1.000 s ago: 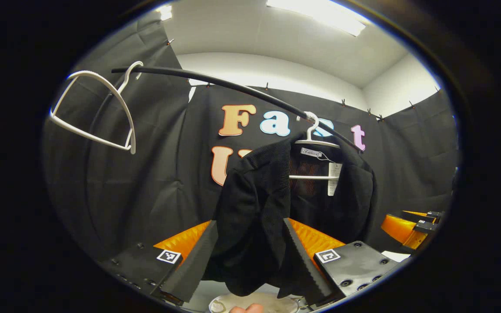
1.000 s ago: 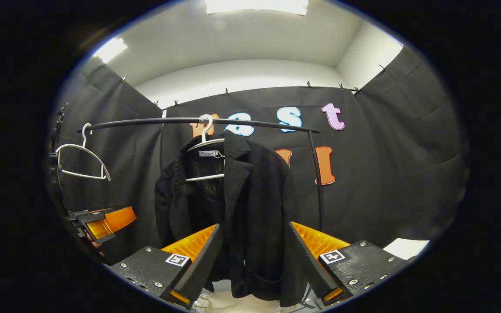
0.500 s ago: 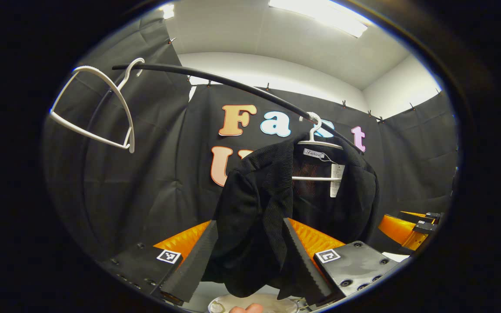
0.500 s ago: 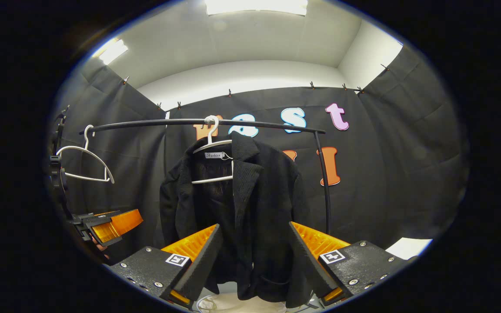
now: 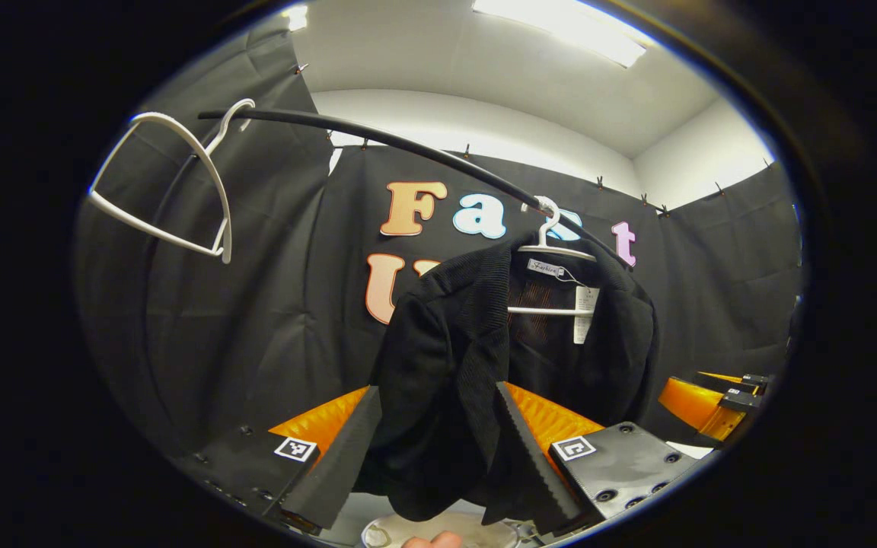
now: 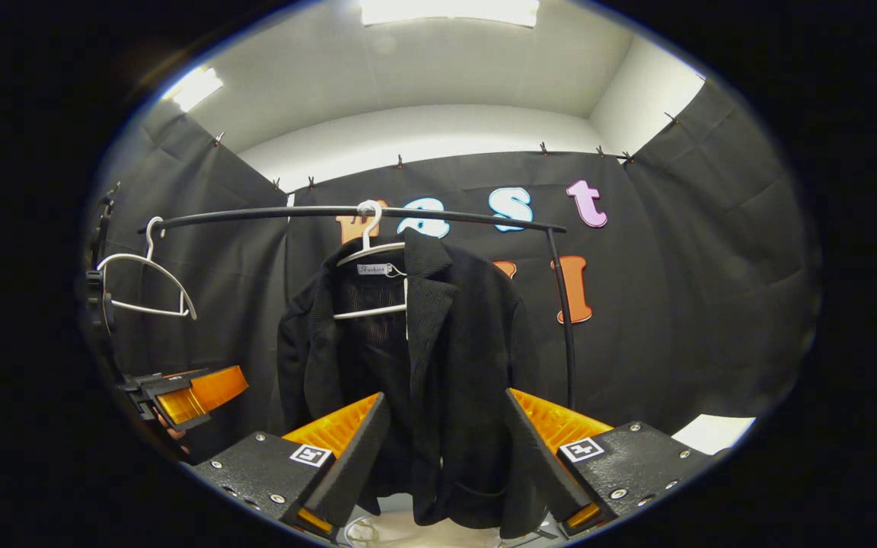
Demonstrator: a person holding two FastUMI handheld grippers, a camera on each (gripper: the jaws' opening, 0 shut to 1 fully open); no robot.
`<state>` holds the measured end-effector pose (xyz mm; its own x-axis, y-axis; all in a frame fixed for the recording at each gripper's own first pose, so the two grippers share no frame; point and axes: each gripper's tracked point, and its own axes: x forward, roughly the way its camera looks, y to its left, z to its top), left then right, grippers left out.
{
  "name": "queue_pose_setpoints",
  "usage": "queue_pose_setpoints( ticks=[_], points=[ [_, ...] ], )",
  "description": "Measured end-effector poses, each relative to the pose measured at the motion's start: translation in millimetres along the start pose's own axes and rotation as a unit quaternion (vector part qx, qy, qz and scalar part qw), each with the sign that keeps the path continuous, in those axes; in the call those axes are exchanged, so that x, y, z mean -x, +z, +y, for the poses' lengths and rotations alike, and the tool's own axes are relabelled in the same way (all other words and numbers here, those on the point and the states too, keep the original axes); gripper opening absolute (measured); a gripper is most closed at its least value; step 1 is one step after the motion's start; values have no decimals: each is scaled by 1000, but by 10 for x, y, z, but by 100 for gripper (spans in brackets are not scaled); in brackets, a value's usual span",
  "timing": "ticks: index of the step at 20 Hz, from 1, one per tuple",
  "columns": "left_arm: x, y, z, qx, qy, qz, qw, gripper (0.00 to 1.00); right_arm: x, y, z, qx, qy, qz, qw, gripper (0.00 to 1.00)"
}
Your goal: Grasp the clothes on the hanger with both hands and then place them into the laundry hamper below.
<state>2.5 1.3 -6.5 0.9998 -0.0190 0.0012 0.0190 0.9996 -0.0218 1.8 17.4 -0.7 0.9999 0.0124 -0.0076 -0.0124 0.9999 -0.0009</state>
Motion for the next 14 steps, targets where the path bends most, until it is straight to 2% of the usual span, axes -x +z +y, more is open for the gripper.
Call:
queue_pose_setpoints(
  ticks=[1, 4, 6, 7, 9, 10, 11, 12, 13, 14],
  points=[
    [15, 3, 8, -1, 1, -1, 1000, 100, -23, -13, -13, 5, -2, 3, 1000, 93],
    [90, 30, 27, -2, 2, -3, 1000, 100, -170, -7, 40, 11, 5, 4, 1000, 93],
    [131, 64, 58, -3, 4, -4, 1000, 100, -321, -16, 174, 3, 27, 4, 1000, 93],
    [152, 60, 77, -5, 6, -4, 1000, 96, -408, -11, 251, 0, 41, 3, 999, 93],
    [191, 72, 120, -7, 13, -4, 1000, 100, -609, -74, 317, -1, 49, 11, 999, 93],
    [211, 73, 140, -7, 17, -3, 1000, 100, -705, -130, 307, -1, 45, 19, 999, 100],
    [227, 63, 150, -8, 20, -2, 1000, 100, -832, -190, 292, -3, 38, 28, 999, 93],
    [250, 56, 154, -11, 21, 0, 1000, 100, -947, -281, 258, -10, 27, 45, 999, 92],
    [259, 53, 160, -14, 22, 0, 1000, 100, -1017, -393, 230, -23, 19, 64, 997, 100],
    [278, 58, 161, -17, 24, -1, 1000, 100, -1084, -472, 217, -36, 17, 77, 996, 92]
  ],
)
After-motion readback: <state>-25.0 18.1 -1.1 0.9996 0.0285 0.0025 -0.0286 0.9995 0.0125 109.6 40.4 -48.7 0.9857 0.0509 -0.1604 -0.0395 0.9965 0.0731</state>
